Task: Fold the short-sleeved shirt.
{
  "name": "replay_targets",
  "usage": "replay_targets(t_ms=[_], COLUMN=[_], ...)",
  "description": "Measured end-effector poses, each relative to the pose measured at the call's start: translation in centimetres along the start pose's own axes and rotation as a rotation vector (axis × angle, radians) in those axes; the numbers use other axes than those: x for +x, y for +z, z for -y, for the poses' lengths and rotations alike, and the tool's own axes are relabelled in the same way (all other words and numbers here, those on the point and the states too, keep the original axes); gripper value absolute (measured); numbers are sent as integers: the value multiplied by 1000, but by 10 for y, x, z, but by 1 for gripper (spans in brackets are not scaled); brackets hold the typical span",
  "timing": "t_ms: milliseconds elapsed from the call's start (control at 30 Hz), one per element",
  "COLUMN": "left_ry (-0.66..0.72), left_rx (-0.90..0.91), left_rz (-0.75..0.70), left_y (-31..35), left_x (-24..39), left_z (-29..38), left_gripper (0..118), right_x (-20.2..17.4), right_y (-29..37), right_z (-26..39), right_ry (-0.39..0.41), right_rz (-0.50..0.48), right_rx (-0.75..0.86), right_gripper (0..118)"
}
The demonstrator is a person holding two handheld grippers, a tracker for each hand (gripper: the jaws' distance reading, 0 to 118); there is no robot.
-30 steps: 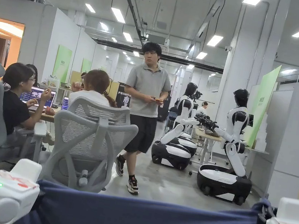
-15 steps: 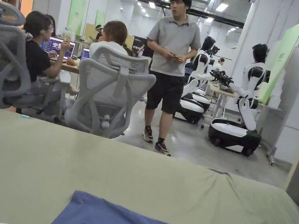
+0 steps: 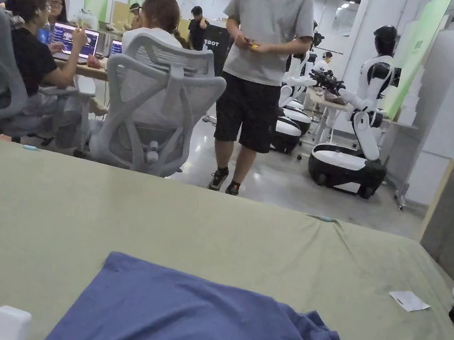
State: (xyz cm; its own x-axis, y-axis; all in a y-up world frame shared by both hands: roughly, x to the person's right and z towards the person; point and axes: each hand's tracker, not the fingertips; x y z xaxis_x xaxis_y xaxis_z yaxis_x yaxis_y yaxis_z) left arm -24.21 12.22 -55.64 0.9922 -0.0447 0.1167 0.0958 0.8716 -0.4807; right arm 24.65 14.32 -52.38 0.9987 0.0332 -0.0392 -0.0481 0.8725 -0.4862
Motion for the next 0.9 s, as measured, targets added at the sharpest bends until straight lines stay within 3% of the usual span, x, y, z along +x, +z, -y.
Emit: replay_targets(t_ms=[33, 67, 100, 133, 200, 400, 433, 467, 500, 533, 567, 667, 700, 767, 867, 900], left_ry=[1, 3, -2, -2, 35, 134, 145, 159, 173, 189, 193, 235, 239, 225, 185, 183], left_rx=[0, -12, -35, -50, -104, -275, -289, -297, -304, -328, -331, -358, -369, -398, -384, -372], left_rz=[0, 4, 14, 11, 17, 88, 108, 110, 123, 139, 149, 167, 167, 151, 137, 149], left_y=[2, 4, 6, 5, 4, -17, -20, -25, -29, -36, -41, -57, -63, -73, -69, -65], left_x=[2, 3, 5, 3, -11, -61, -65, -67, -67, -67, -66, -59, -58, -53, -47, -45], left_z=[-2, -5, -6, -7, -10, -2, 2, 7, 12, 19, 24, 35, 38, 42, 39, 36], left_gripper=[77, 65, 29, 3, 0, 0, 11, 42, 93, 115, 117, 79, 58, 2, 3, 3], right_x=[-3, -7, -9, -9, -4, 6, 7, 9, 11, 13, 14, 18, 20, 26, 37, 40], right_y=[5, 6, 7, 10, 9, 7, 6, 5, 3, 2, 1, 1, 0, -1, 0, 0], right_z=[-3, -4, -3, -2, 0, 14, 17, 19, 21, 22, 24, 28, 28, 29, 32, 33], right_ry=[3, 24, 38, 31, 11, 8, 5, 3, 1, -3, -5, -4, -2, -1, -5, -8], right_rz=[9, 40, 68, 56, 5, 37, 39, 44, 48, 51, 54, 67, 71, 81, 102, 108], right_rx=[0, -3, -12, -6, -33, -50, -53, -60, -65, -71, -76, -86, -89, -98, -100, -95], right_gripper=[70, 45, 1, 0, 0, 0, 0, 0, 0, 0, 0, 0, 0, 0, 2, 17])
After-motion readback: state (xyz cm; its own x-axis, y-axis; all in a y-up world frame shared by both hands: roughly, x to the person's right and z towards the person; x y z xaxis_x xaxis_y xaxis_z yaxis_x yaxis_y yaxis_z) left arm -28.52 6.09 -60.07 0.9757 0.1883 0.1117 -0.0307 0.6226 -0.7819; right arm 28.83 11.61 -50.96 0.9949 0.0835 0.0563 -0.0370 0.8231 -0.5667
